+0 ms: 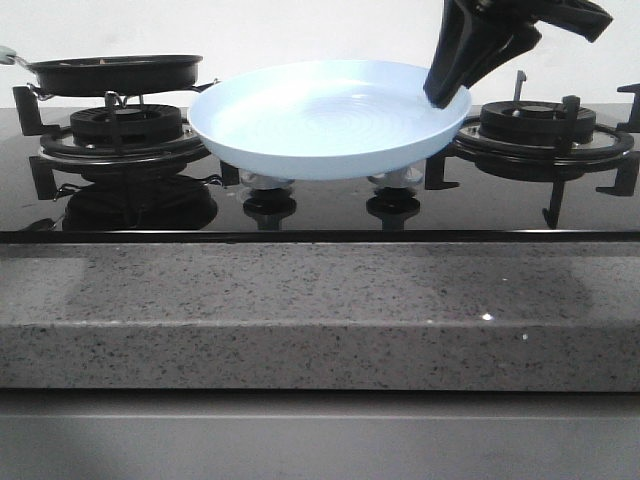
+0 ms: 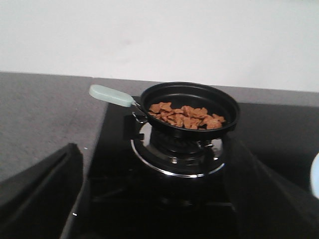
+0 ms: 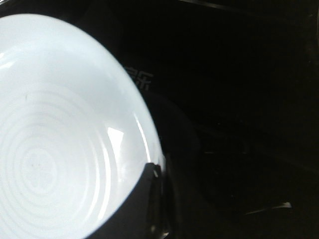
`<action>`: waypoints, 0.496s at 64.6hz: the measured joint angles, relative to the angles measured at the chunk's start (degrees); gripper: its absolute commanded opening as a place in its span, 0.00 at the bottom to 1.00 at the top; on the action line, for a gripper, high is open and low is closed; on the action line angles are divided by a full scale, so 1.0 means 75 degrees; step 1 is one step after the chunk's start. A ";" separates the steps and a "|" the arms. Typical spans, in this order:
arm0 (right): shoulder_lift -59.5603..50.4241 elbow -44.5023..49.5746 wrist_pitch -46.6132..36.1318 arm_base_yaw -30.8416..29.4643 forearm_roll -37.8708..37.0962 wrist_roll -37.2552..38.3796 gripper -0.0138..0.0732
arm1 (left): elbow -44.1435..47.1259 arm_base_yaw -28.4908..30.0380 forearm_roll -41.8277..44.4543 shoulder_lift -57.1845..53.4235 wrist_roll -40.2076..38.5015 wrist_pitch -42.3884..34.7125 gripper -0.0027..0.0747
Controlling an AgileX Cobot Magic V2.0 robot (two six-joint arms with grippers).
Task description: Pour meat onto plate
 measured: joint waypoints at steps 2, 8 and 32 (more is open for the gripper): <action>0.0000 0.0000 0.0000 0.0000 0.0013 0.0000 0.09 | -0.0088 0.0000 -0.0510 0.0113 0.0000 0.0069 0.76; 0.0000 0.0000 0.0000 0.0000 0.0013 0.0000 0.09 | -0.0377 0.0017 -0.1614 0.0636 0.0000 0.0297 0.76; 0.0000 0.0000 0.0000 0.0000 0.0013 0.0000 0.09 | -0.2281 0.2047 -0.5462 0.3733 0.0837 0.2186 0.68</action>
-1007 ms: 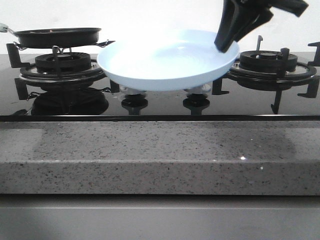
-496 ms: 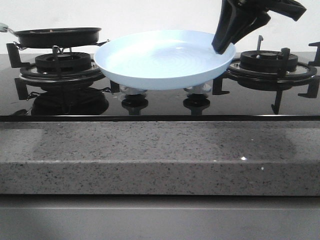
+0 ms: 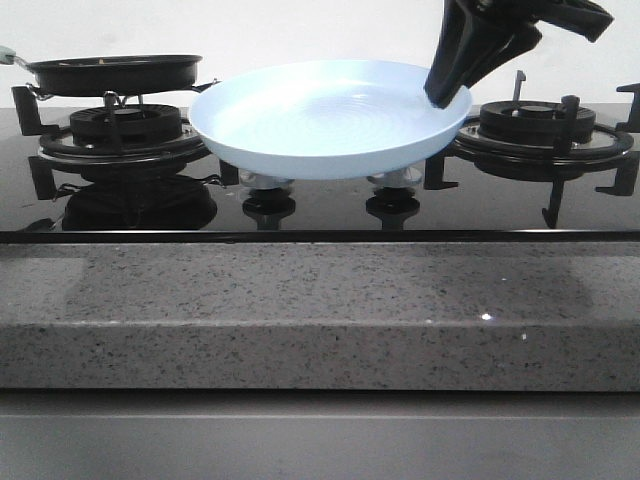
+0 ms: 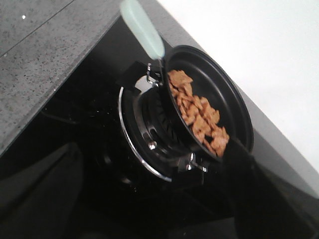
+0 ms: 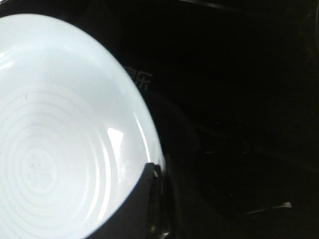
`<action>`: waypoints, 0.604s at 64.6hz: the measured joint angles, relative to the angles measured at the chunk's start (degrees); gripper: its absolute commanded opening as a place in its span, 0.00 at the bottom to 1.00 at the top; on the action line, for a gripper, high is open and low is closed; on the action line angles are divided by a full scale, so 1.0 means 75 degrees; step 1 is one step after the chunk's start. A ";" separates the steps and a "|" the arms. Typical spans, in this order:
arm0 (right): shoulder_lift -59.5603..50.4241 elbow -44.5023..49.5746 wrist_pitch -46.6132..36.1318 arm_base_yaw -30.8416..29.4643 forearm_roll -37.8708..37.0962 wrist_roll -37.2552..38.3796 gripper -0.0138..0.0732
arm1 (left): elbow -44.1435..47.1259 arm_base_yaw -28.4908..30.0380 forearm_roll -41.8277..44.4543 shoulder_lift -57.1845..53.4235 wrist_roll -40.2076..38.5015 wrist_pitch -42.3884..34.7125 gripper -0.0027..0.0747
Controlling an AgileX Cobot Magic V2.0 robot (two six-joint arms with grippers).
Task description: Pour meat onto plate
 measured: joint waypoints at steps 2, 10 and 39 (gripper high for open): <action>0.0000 0.0000 0.0000 0.0000 0.0000 0.0000 0.09 | -0.0186 0.0194 -0.0395 0.0227 0.0404 0.0352 0.66; 0.0000 0.0000 0.0005 0.0000 0.0000 0.0000 0.09 | -0.1032 0.1027 -0.2203 0.1346 0.1612 0.1710 0.60; 0.0000 0.0000 0.0005 0.0000 0.0000 0.0000 0.09 | -0.3234 0.1616 -0.3460 0.4332 0.2057 0.3553 0.60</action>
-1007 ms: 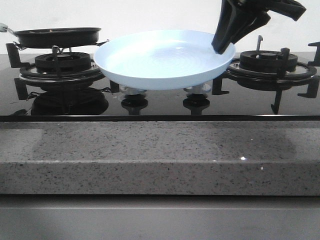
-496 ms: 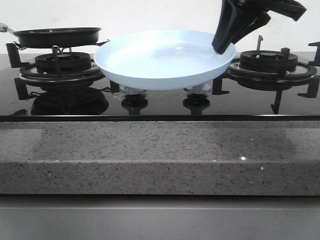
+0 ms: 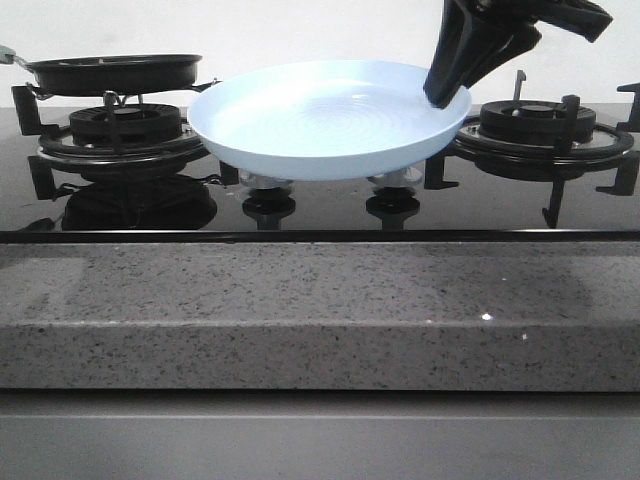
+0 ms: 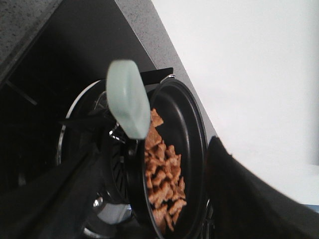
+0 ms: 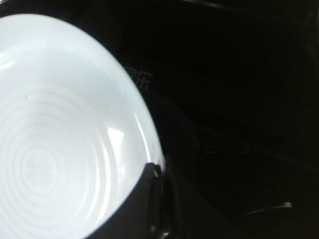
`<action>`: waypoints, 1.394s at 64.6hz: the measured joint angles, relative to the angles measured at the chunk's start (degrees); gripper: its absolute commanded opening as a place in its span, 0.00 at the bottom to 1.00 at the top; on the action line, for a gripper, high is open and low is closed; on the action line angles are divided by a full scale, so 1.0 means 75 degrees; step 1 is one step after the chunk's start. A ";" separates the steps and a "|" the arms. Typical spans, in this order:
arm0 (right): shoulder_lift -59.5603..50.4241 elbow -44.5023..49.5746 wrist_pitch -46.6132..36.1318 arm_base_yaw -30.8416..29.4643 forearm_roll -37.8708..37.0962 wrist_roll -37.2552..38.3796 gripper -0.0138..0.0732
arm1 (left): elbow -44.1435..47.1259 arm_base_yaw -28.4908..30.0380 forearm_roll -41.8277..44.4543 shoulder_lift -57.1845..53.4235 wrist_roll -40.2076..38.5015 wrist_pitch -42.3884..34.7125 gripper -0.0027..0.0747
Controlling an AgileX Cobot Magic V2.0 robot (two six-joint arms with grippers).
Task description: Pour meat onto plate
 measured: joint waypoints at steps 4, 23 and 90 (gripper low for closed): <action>0.0000 0.0000 0.0000 0.0000 0.0000 0.0000 0.09 | -0.0200 0.0000 -0.0034 0.0230 0.0014 0.0017 0.60; 0.0000 0.0000 0.0000 0.0000 0.0000 0.0000 0.09 | -0.0961 -0.0135 -0.0223 0.0968 0.0014 0.0017 0.60; 0.0000 0.0000 0.0000 0.0000 0.0000 0.0000 0.09 | -0.1180 -0.0450 -0.1044 0.1244 0.0110 0.0183 0.01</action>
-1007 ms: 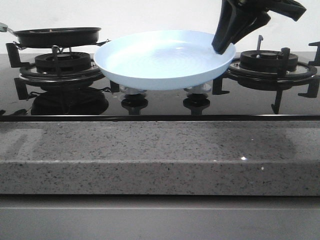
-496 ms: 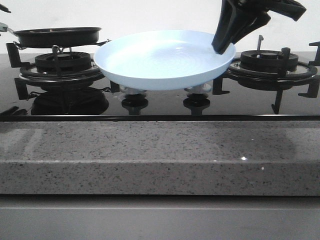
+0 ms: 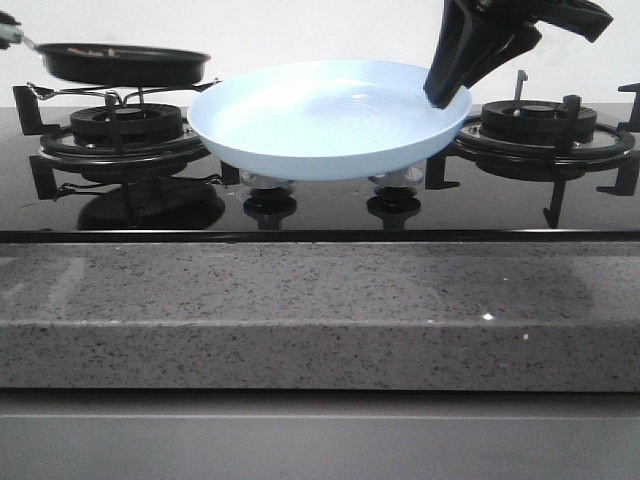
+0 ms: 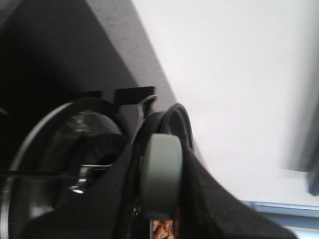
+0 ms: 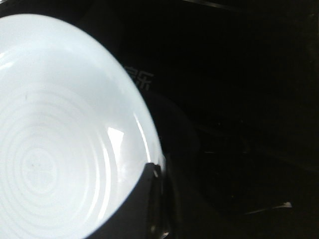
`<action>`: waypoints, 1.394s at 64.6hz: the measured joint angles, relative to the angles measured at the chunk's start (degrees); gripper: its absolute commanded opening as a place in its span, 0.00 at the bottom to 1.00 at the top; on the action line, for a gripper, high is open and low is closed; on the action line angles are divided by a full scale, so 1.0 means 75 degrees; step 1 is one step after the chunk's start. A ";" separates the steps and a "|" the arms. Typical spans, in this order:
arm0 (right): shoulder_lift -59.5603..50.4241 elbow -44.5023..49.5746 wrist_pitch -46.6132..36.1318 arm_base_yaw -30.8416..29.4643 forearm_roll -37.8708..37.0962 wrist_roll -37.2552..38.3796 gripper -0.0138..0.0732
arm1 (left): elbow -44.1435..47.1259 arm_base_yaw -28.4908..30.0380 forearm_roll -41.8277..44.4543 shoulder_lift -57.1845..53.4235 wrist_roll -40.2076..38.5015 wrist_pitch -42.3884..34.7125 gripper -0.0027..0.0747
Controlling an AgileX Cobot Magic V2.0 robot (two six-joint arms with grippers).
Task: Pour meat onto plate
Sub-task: 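Lift the black frying pan with the left gripper over the plate, then tilt the pan with the left gripper to pour meat onto the plate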
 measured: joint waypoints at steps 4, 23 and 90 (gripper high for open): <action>0.0000 0.0000 0.0000 0.0000 0.0000 0.0000 0.09 | 0.0000 0.0015 -0.0386 -0.0031 0.0096 0.0139 0.01; 0.0000 0.0000 0.0000 0.0000 0.0000 0.0000 0.09 | 0.0000 -0.0134 -0.0559 -0.1146 0.0673 0.0465 0.01; 0.0000 0.0000 0.0000 0.0000 0.0000 0.0000 0.09 | 0.0000 -0.6105 0.7051 -0.4322 0.0915 -0.2561 0.01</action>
